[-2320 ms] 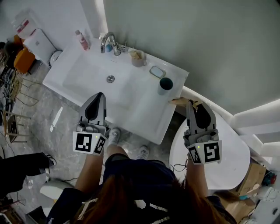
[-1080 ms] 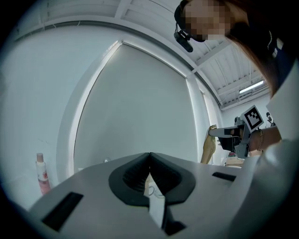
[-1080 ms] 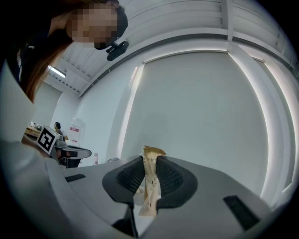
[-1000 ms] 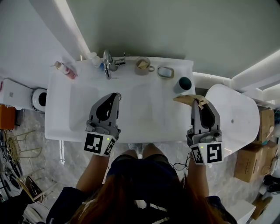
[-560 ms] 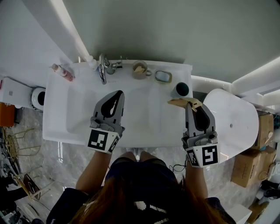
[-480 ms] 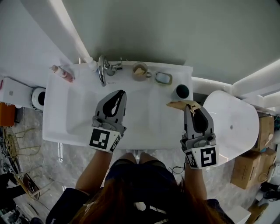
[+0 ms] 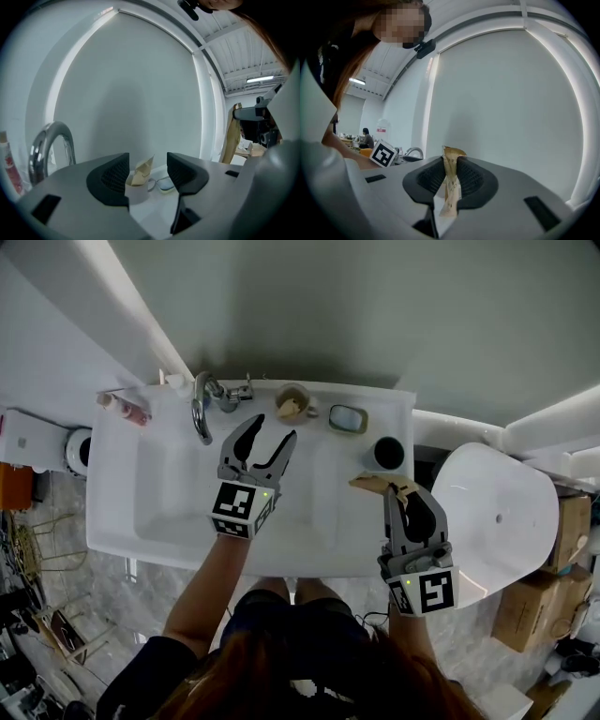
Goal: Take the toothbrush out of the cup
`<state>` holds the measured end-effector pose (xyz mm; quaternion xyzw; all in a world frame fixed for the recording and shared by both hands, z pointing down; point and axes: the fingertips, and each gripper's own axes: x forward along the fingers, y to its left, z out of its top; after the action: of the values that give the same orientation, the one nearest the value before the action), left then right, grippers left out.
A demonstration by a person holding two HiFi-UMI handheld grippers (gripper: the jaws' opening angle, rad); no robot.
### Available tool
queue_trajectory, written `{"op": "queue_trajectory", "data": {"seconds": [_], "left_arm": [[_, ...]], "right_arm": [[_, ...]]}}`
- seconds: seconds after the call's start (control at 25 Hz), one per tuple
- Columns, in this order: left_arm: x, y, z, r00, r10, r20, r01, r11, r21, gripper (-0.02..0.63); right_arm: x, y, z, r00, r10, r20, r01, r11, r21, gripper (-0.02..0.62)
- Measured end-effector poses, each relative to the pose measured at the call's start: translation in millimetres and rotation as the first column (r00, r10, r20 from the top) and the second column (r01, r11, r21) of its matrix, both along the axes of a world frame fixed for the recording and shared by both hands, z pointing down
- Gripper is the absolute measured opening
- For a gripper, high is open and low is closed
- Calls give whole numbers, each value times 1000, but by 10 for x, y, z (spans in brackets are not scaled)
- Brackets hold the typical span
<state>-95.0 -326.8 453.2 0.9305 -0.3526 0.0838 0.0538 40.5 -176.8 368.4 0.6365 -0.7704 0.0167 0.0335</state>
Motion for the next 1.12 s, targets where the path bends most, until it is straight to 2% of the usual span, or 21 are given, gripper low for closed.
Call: {"op": "queue_trajectory", "data": {"seconds": [0.16,0.4,0.44,0.52,0.56,0.8,1.12], "left_arm": [[175,-247,256,999,-3,40,4,1000,-23,256],[343,-427,476,996,22,85,-20,1000,-17,258],[347,-448,493,996,18,92,-17,1000,-13,249],[342,-484,486,995,4,100,-5,1000,4,163],[344,-497,470,995,1,101,-2,1000,12,161],[343,-483,222,997,8,79,-12,999,50,141],[83,-200,-507,1000,11,-12,-10,996,86,137]], "right_arm": [[90,-58,84,1000,0,1,0,1000,-18,84],[121,-61,153,1000,-9,8,9,999,-32,83],[129,-63,155,1000,-9,7,9,999,-32,84],[154,-75,150,1000,-8,3,8,1000,-30,84],[171,-82,144,1000,-6,2,6,1000,-28,84],[221,-109,68,1000,-1,0,1,1000,-11,83],[132,-167,-151,1000,-24,-15,25,999,38,84]]}}
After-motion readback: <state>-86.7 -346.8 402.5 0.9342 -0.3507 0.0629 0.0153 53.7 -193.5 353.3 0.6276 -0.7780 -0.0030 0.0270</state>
